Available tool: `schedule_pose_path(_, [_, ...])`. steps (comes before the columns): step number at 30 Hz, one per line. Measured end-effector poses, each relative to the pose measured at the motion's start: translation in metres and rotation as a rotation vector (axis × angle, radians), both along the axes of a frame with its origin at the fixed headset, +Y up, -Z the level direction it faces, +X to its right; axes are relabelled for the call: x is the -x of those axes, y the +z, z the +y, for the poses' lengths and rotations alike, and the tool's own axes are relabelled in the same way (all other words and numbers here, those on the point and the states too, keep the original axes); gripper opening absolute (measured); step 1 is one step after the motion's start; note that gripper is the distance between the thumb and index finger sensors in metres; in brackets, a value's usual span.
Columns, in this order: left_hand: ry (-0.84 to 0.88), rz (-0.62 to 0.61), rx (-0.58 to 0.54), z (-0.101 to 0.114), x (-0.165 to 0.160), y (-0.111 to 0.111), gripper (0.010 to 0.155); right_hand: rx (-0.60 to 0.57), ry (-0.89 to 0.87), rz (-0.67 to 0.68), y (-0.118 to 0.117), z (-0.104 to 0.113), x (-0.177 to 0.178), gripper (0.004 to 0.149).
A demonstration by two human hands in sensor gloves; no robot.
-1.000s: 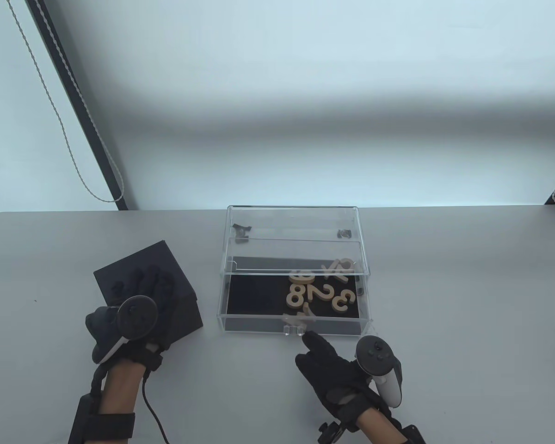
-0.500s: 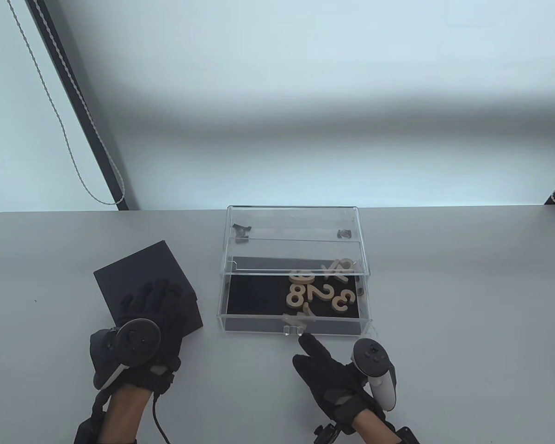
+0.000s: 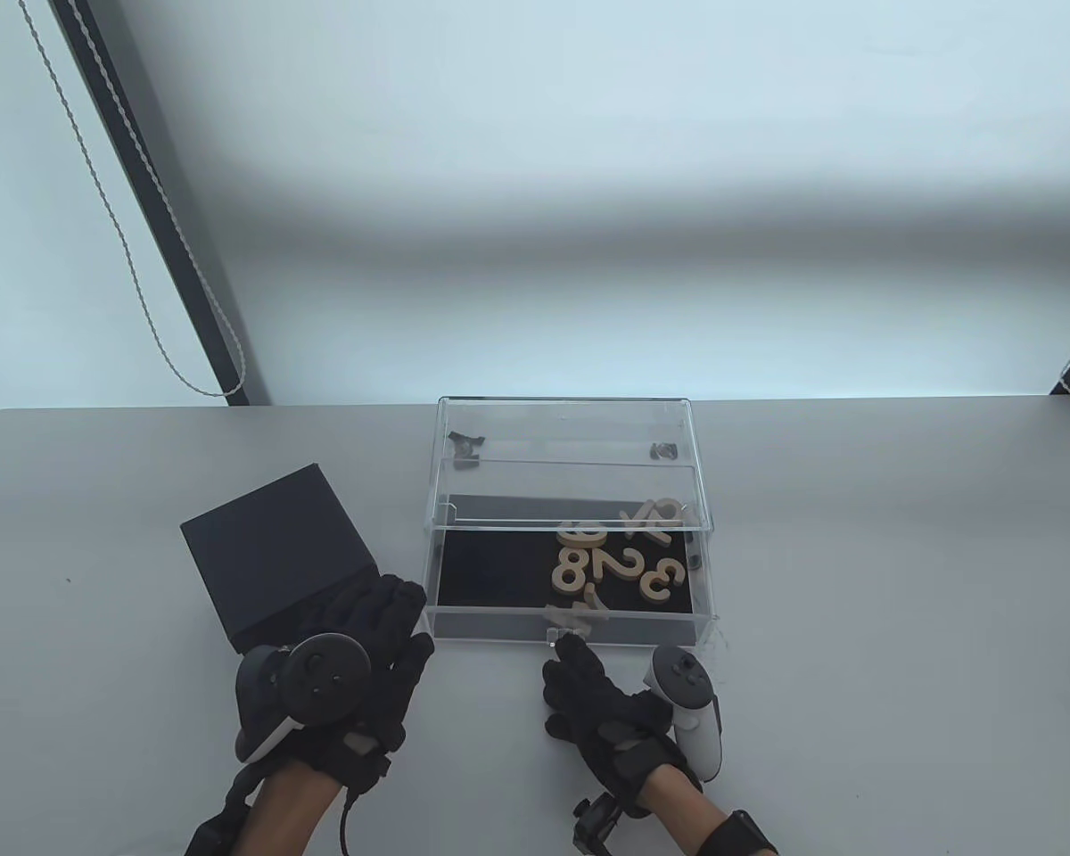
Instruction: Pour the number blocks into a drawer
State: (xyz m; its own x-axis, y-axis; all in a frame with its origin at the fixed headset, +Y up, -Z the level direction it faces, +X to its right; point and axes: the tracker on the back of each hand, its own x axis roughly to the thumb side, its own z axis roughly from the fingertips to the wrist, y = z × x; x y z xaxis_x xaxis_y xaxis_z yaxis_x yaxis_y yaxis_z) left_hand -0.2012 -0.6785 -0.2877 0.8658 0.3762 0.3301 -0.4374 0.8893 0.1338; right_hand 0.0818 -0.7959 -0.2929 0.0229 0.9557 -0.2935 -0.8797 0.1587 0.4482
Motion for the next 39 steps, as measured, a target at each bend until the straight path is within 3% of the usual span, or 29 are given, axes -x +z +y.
schedule_pose_path(8, [-0.007,-0.015,0.123,-0.023,-0.005,-0.006,0.066,-0.009,0.041,-0.015,-0.006,0.0,0.002,0.09])
schedule_pose_path(17, [-0.016,-0.007,0.183,-0.033,-0.002,-0.01,0.066,-0.048,0.02,-0.06,-0.008,-0.001,0.001,0.091])
schedule_pose_path(39, [-0.02,-0.02,0.257,-0.035,-0.005,-0.009,0.066,-0.036,0.098,-0.192,-0.079,-0.006,0.006,0.091])
